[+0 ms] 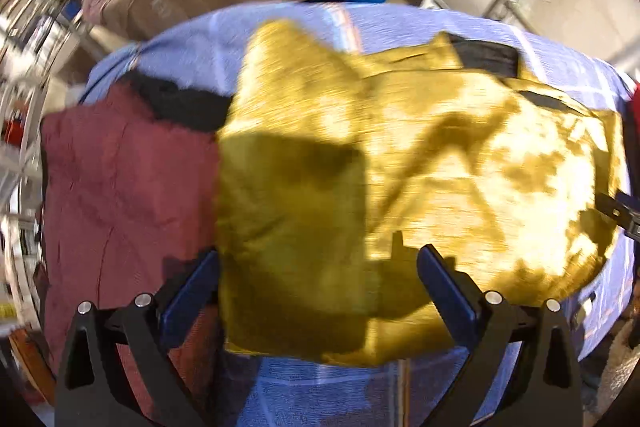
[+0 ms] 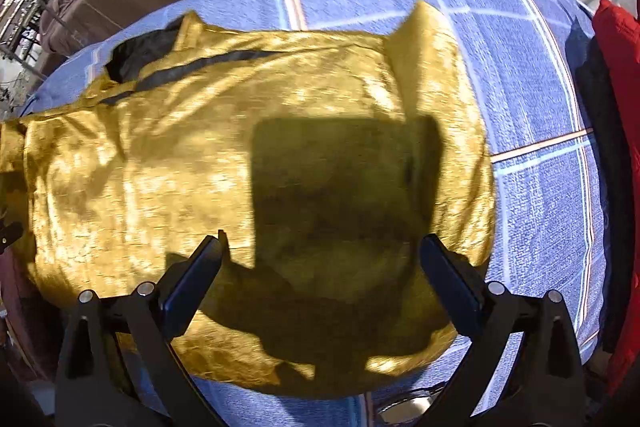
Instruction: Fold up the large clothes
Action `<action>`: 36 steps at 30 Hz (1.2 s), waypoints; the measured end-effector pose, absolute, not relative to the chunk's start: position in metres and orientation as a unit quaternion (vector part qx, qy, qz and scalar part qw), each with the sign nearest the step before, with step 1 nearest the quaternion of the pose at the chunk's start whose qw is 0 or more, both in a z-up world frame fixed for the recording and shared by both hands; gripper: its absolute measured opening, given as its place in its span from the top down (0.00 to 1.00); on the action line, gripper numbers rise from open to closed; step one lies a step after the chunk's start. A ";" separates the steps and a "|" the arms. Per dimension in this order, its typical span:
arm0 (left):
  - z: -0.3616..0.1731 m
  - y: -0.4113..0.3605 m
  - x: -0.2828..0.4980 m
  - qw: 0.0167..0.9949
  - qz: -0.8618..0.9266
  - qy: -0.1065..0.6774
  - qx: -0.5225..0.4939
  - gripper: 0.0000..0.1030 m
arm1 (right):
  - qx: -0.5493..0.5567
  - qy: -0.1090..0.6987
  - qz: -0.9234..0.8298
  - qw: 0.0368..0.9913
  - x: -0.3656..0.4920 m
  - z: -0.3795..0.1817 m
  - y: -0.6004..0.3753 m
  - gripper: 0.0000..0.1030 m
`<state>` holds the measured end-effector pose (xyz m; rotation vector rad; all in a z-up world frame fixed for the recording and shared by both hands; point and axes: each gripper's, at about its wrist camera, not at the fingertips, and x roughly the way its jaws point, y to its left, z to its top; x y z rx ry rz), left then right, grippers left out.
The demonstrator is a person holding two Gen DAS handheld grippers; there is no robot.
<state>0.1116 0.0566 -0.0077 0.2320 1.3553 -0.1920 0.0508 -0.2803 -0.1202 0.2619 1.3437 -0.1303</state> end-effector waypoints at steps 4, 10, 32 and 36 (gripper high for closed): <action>-0.026 0.015 0.112 0.755 -0.119 0.629 0.145 0.06 | 0.106 0.607 -0.016 0.788 0.051 -0.114 -0.234 0.05; -0.081 0.026 0.138 0.714 -0.117 0.683 0.099 0.05 | 0.074 0.647 -0.017 0.759 0.063 -0.161 -0.211 0.05; 0.082 0.015 0.052 0.815 -0.096 0.553 0.143 0.06 | 0.144 0.566 -0.092 0.806 -0.015 -0.032 -0.257 0.05; 0.095 0.015 0.037 0.828 -0.103 0.537 0.124 0.06 | 0.127 0.538 -0.090 0.828 -0.028 -0.009 -0.238 0.05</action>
